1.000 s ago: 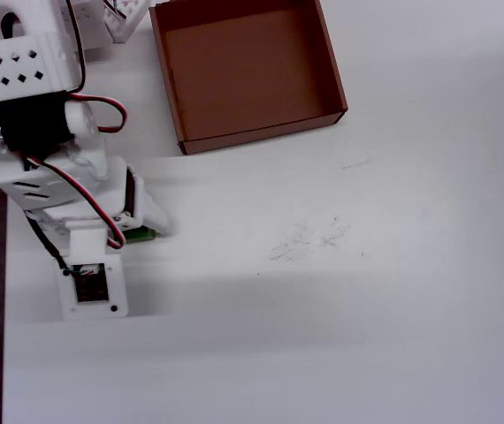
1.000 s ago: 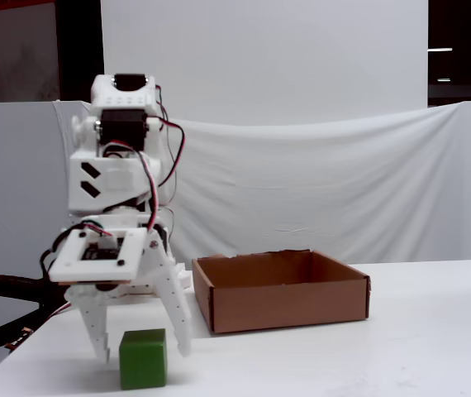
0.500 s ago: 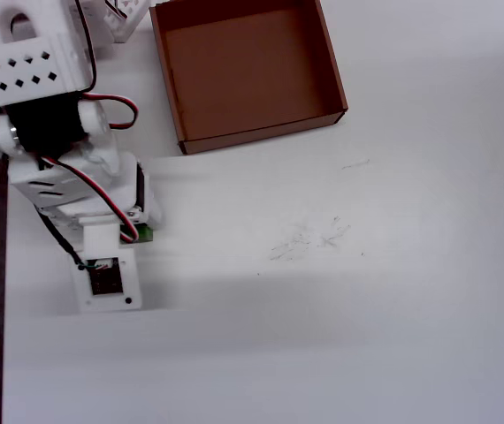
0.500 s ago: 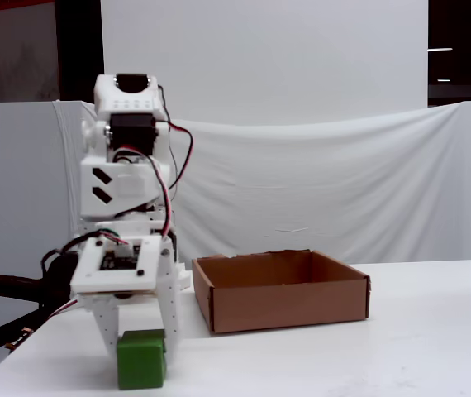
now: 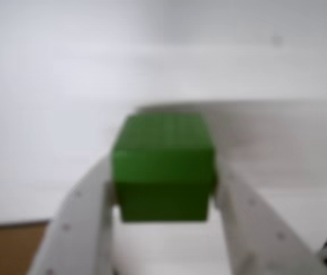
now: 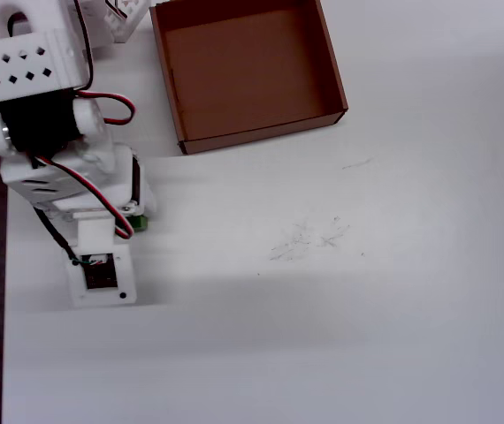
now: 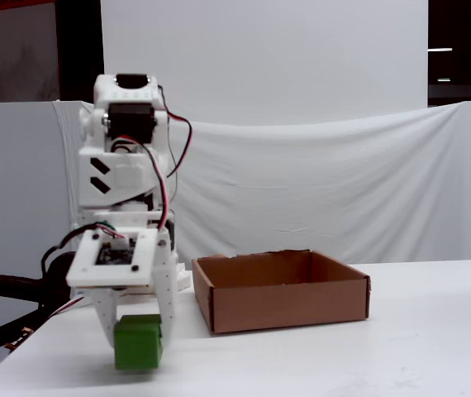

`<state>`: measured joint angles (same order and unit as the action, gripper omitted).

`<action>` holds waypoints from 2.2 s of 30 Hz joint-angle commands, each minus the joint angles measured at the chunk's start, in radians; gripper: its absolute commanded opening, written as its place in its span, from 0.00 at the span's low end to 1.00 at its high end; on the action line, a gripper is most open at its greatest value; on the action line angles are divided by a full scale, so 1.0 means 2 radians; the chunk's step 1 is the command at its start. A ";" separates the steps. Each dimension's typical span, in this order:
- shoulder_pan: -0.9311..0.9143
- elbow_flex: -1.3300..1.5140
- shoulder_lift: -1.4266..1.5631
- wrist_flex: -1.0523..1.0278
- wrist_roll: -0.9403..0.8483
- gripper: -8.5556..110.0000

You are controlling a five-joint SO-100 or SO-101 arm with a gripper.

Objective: Grasp a green cube and put it in a box.

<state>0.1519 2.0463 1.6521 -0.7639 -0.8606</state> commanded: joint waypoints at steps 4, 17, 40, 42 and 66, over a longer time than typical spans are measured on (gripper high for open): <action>0.014 -0.063 0.091 -0.093 0.012 0.18; 0.172 -0.110 0.232 -0.286 0.061 0.18; 0.414 0.146 0.284 -0.106 0.176 0.20; 0.415 0.163 0.269 -0.084 0.176 0.20; 0.385 0.052 0.228 -0.160 0.173 0.33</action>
<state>0.9465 2.2718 2.1031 -1.0155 -0.5154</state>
